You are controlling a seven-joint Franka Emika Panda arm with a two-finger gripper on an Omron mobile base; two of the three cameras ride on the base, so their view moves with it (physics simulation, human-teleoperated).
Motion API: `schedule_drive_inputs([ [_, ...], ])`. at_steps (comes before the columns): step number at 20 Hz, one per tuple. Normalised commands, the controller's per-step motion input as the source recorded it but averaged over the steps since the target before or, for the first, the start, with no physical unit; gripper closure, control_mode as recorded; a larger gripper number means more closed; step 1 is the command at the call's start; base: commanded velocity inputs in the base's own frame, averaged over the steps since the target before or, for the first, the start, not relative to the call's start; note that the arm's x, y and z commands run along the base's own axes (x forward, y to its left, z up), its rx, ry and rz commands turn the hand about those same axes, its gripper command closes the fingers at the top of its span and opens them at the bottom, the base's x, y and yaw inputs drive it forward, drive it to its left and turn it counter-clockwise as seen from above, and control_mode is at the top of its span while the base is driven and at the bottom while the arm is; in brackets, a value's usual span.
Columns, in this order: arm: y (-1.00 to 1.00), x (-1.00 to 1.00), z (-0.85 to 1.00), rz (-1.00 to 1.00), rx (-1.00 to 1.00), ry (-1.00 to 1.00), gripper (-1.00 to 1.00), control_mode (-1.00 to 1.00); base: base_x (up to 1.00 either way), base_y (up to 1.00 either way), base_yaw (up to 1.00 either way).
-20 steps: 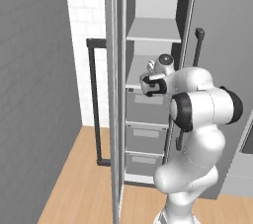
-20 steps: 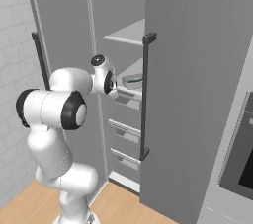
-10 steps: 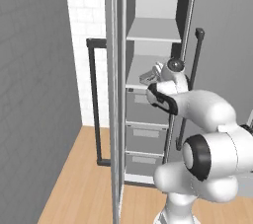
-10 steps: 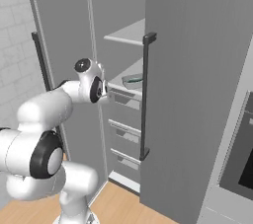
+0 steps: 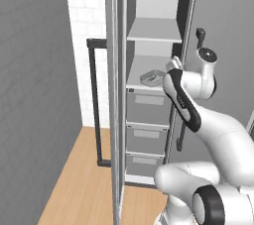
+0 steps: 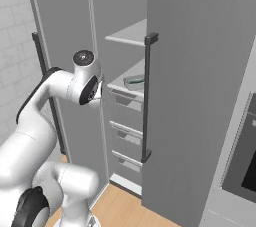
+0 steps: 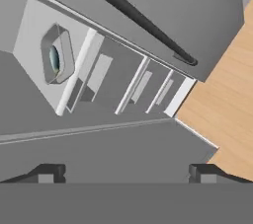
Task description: Take the meat container that has the fish and place it on the second highest rack of the freezer. Then take the vegetable container that has the tomato and sweet potato and place it on the highest rack of the freezer.
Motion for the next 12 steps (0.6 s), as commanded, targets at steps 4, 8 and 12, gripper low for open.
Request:
schedule_drive_inputs([
  [4, 0.00, -1.00, 0.57, 0.05, 0.18, 0.14, -1.00, -1.00, 0.00, 0.00, 0.00],
  [8, 0.04, -1.00, 0.54, 0.08, 0.02, 0.08, -1.00, -1.00, 0.00, 0.00, 0.00],
  [12, 0.01, -1.00, 0.56, 0.06, -0.03, 0.02, -1.00, -1.00, 0.00, 0.00, 0.00],
])
